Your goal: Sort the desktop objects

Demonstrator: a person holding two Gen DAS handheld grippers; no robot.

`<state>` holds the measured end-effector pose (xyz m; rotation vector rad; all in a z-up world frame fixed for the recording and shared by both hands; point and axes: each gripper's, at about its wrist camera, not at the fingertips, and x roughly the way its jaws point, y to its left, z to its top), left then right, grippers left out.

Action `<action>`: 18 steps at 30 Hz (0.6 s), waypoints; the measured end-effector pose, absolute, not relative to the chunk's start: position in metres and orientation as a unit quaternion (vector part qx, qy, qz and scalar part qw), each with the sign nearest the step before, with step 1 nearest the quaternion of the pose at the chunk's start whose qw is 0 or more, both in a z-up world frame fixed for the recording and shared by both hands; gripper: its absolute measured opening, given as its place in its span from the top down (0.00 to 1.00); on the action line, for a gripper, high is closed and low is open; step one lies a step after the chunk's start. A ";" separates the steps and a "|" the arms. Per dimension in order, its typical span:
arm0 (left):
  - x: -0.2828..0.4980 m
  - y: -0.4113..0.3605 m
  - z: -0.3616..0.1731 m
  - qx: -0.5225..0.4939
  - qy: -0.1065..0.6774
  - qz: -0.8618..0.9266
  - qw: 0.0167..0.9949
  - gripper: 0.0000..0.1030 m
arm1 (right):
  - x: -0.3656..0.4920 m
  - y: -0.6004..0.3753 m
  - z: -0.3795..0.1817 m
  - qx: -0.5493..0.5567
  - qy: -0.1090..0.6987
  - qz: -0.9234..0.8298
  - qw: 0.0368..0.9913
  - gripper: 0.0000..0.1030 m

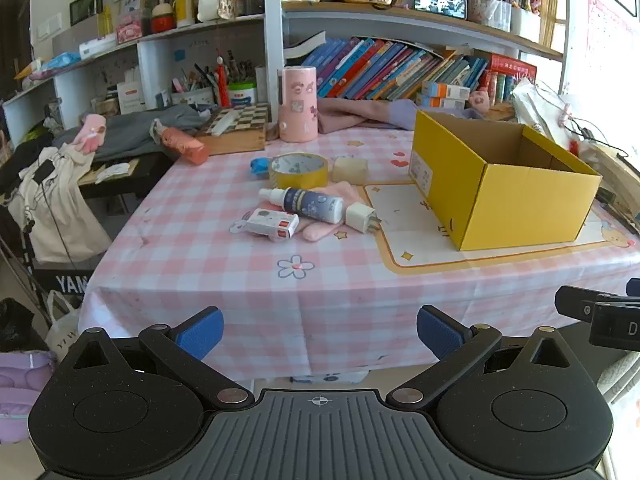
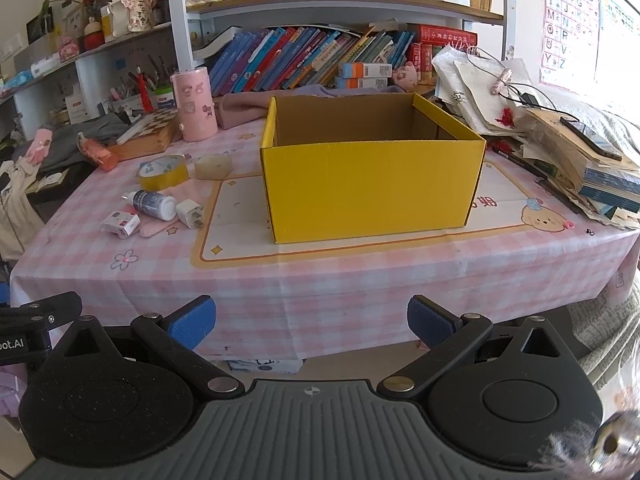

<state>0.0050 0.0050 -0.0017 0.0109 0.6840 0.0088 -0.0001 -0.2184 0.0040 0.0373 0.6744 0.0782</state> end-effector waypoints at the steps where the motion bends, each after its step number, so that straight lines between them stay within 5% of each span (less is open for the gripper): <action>1: 0.005 0.005 -0.002 0.006 0.335 0.004 0.942 0.00 | 0.000 -0.218 0.004 0.018 0.331 0.039 0.943 0.00; 18: 0.006 0.006 -0.004 0.008 0.337 0.001 0.942 0.00 | 0.003 -0.213 0.002 0.016 0.334 0.045 0.942 0.00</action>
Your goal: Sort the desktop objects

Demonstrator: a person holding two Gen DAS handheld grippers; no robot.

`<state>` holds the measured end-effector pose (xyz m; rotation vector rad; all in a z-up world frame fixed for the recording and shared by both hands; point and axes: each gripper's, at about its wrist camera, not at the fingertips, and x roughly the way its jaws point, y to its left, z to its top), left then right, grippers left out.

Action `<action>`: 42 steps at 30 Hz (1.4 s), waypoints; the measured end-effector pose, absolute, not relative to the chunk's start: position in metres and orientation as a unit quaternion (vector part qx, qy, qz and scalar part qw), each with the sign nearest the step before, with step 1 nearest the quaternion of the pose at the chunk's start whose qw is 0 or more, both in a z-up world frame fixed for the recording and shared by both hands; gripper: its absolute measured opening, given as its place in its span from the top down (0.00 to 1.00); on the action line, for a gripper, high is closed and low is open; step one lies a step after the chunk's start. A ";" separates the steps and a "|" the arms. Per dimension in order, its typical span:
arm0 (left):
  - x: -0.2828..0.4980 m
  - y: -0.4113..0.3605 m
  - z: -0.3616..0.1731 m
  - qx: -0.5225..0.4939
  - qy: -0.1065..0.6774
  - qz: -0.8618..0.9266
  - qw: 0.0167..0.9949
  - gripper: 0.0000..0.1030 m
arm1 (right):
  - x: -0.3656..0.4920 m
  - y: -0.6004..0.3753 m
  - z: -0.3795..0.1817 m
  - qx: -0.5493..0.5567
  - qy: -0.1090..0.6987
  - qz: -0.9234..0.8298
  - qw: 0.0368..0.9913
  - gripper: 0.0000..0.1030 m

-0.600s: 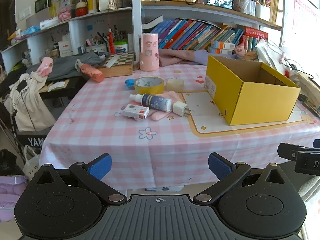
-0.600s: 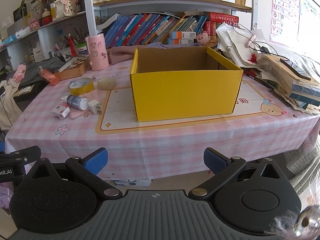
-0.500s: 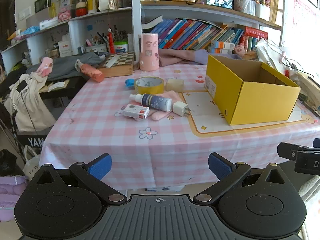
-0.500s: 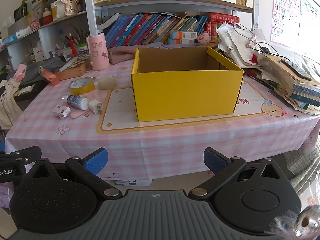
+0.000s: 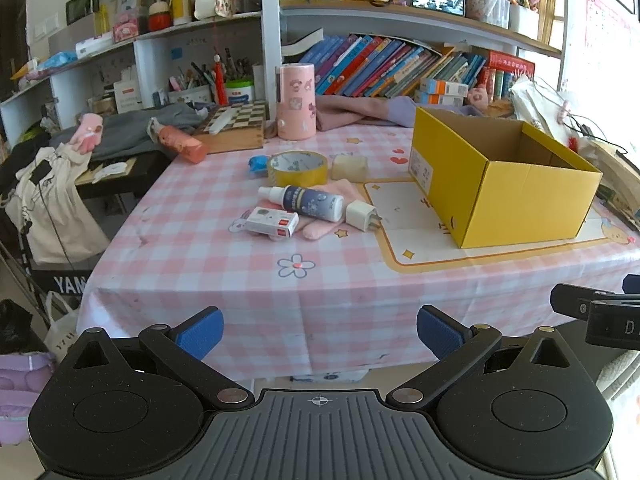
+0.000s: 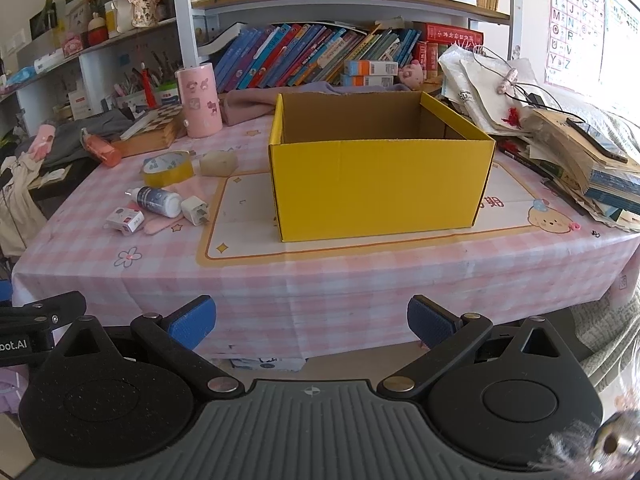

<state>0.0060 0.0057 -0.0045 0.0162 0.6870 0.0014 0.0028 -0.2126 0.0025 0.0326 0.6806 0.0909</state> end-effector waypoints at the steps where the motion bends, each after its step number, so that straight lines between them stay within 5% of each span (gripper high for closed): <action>1: 0.007 0.006 -0.005 0.009 0.337 0.000 0.941 0.00 | 0.003 -0.213 0.003 0.016 0.334 0.045 0.941 0.00; 42: 0.026 0.021 -0.012 -0.009 0.352 -0.043 0.935 0.00 | 0.020 -0.194 -0.003 -0.004 0.332 0.059 0.942 0.00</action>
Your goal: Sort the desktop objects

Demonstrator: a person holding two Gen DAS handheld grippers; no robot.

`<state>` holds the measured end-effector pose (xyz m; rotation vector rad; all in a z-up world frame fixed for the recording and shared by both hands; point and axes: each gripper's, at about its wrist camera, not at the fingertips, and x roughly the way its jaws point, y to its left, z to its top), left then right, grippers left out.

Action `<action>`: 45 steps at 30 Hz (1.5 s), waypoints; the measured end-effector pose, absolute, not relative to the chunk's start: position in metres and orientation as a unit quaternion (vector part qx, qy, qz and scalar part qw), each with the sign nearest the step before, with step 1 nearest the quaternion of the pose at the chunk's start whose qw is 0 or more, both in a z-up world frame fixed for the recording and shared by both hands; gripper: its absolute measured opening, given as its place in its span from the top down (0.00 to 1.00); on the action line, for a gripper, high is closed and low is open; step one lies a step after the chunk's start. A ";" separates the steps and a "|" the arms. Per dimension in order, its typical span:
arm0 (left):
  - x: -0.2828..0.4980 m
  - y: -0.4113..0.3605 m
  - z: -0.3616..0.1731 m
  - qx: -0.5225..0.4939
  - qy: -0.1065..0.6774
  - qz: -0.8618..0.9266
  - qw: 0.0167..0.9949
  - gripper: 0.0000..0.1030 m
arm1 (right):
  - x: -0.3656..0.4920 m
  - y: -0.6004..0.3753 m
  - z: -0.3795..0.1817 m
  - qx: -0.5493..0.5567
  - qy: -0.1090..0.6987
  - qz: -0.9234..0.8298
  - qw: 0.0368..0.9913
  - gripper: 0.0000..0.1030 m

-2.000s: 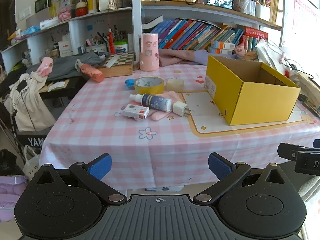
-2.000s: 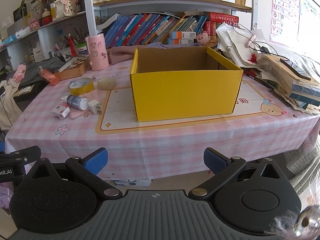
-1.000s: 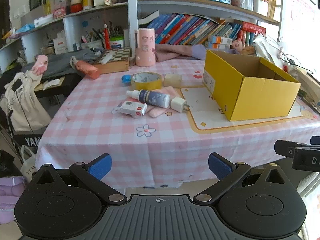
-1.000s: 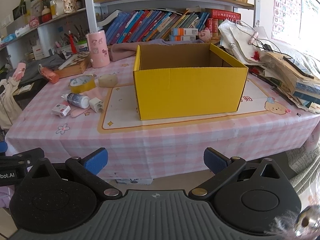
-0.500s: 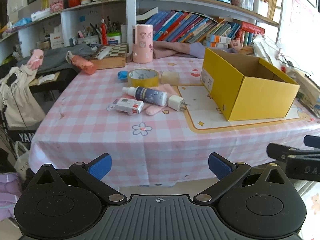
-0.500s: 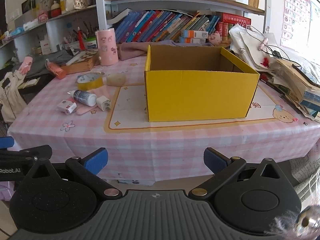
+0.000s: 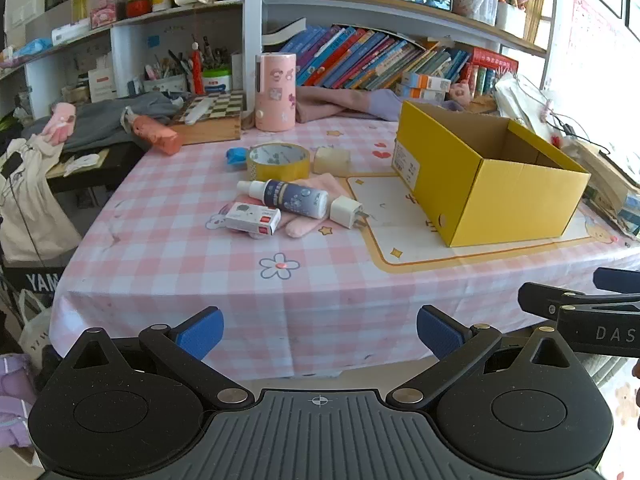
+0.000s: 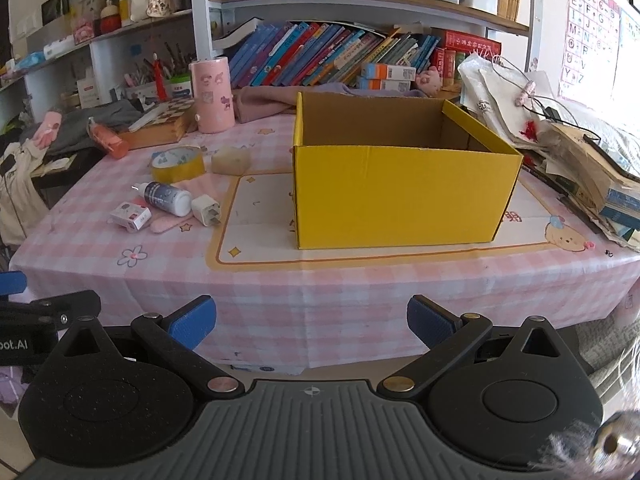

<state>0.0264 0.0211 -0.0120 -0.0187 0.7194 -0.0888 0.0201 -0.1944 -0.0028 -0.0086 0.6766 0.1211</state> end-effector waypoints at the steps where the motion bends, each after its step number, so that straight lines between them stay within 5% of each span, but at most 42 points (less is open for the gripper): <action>1: 0.027 0.023 -0.012 -0.010 0.353 -0.045 0.935 0.00 | 0.021 -0.194 -0.003 -0.001 0.333 0.064 0.941 0.00; 24: 0.034 0.069 -0.017 -0.049 0.356 -0.006 0.933 0.00 | 0.044 -0.142 -0.005 -0.019 0.352 0.147 0.924 0.03; 32: 0.043 0.069 -0.019 -0.036 0.346 0.000 0.938 0.00 | 0.058 -0.128 -0.005 -0.037 0.335 0.167 0.927 0.23; 37: 0.056 0.072 -0.020 -0.030 0.324 0.003 0.945 0.00 | 0.082 -0.117 -0.011 -0.045 0.345 0.183 0.919 0.48; 45: 0.100 0.082 -0.025 -0.046 0.362 0.015 0.931 0.00 | 0.119 -0.108 -0.013 -0.057 0.351 0.195 0.914 0.56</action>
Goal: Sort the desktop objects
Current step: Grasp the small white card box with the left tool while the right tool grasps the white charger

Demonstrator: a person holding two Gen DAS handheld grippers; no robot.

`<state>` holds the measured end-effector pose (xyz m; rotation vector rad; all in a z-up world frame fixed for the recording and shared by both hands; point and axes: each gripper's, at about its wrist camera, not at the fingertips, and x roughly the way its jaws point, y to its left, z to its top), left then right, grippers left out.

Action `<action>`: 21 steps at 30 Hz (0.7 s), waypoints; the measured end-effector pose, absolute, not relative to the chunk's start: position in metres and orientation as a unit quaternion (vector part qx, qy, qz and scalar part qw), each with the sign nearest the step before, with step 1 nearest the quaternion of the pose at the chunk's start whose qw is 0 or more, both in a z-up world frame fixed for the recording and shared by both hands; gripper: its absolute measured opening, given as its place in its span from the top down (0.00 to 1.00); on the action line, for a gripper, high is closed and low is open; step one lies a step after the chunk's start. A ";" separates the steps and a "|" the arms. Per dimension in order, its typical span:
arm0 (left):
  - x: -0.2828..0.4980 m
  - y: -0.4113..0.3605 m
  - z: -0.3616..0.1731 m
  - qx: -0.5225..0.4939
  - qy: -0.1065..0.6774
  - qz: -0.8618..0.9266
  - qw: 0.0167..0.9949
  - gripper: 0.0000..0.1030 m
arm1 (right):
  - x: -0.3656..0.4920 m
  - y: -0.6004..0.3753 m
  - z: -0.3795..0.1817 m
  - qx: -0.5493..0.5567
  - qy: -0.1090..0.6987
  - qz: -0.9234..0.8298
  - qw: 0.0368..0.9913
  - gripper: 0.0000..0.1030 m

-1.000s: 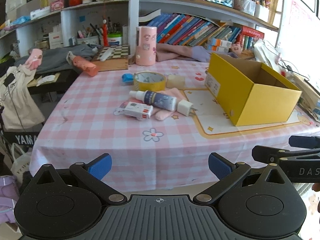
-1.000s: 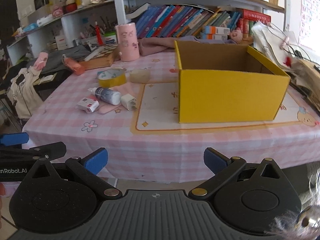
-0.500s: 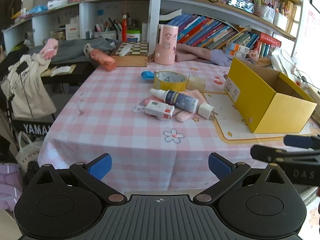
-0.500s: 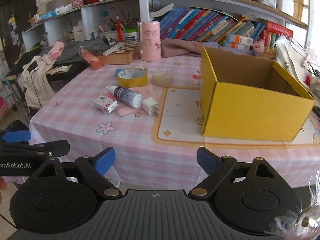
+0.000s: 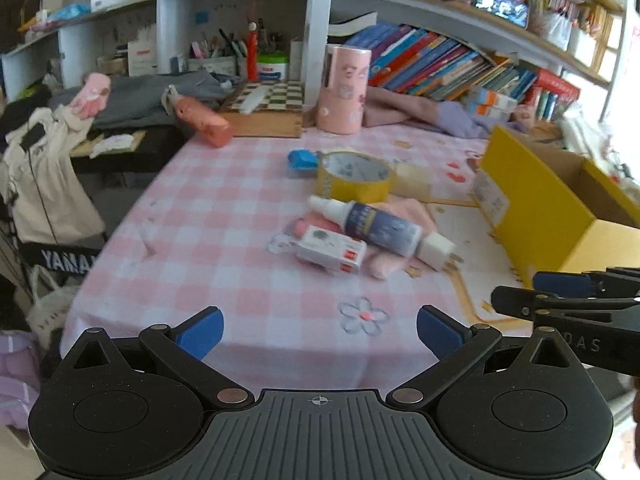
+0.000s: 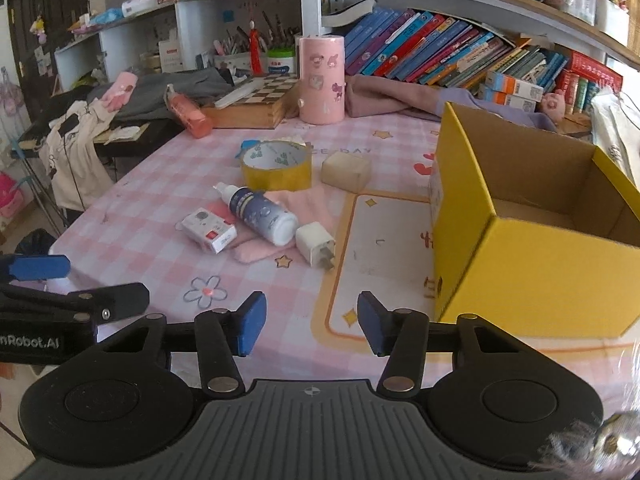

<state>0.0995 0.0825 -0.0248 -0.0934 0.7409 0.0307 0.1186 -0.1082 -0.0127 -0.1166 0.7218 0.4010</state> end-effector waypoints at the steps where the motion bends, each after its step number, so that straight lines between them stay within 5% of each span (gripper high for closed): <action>1: 0.105 0.083 -0.025 -0.043 0.364 0.015 0.930 0.00 | 0.125 -0.106 -0.013 -0.061 0.353 0.198 0.912 0.58; 11: 0.153 0.082 -0.038 -0.023 0.397 0.026 0.917 0.01 | 0.184 -0.092 -0.026 -0.085 0.384 0.220 0.893 0.58; 21: 0.199 0.073 -0.051 -0.014 0.421 0.012 0.907 0.18 | 0.225 -0.082 -0.043 -0.106 0.416 0.245 0.869 0.62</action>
